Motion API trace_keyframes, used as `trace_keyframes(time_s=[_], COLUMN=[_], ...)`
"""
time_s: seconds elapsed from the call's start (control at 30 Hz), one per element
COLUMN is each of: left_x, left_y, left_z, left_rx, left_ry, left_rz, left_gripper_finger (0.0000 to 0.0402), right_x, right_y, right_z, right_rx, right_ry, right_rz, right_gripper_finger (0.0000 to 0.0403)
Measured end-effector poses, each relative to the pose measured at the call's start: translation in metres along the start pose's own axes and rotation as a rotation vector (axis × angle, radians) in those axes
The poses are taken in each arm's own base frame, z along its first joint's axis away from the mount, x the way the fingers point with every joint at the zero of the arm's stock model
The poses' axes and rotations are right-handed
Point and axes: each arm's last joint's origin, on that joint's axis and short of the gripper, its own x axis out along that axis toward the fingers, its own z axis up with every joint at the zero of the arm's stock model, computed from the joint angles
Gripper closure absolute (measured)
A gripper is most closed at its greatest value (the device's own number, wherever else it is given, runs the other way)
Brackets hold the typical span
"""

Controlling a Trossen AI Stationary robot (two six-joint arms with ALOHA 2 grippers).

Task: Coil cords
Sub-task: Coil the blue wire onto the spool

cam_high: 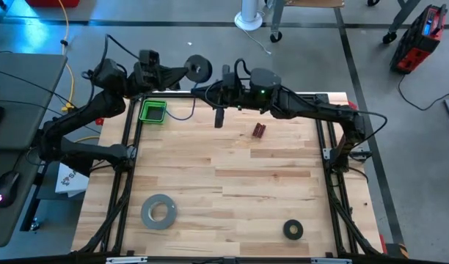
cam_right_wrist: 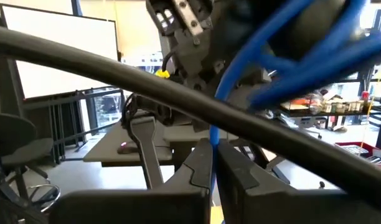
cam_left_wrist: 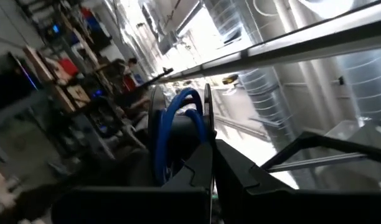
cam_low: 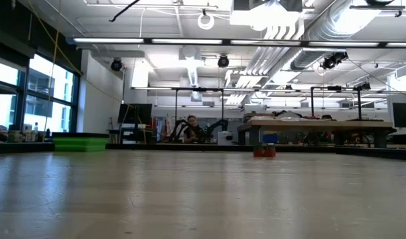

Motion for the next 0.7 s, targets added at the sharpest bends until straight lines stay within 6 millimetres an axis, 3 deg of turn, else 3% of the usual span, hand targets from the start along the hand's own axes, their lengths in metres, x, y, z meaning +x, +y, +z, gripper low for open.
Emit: trace_keyframes(time_s=[0.3,0.7], left_x=[0.004,0.006], left_y=[-0.007,-0.012], left_z=[-0.009,-0.022], left_rx=[-0.111,-0.231], left_ry=[0.015,0.093], left_rz=[-0.047,-0.070], left_gripper_finger=[0.0402,0.0402], right_x=[0.013,0.013], right_y=[0.000,-0.003], right_z=[-0.010,-0.006], right_rx=[0.021,0.007], right_ry=[-0.054,-0.107], right_rz=[0.023,0.022], right_gripper_finger=[0.0403,0.0403])
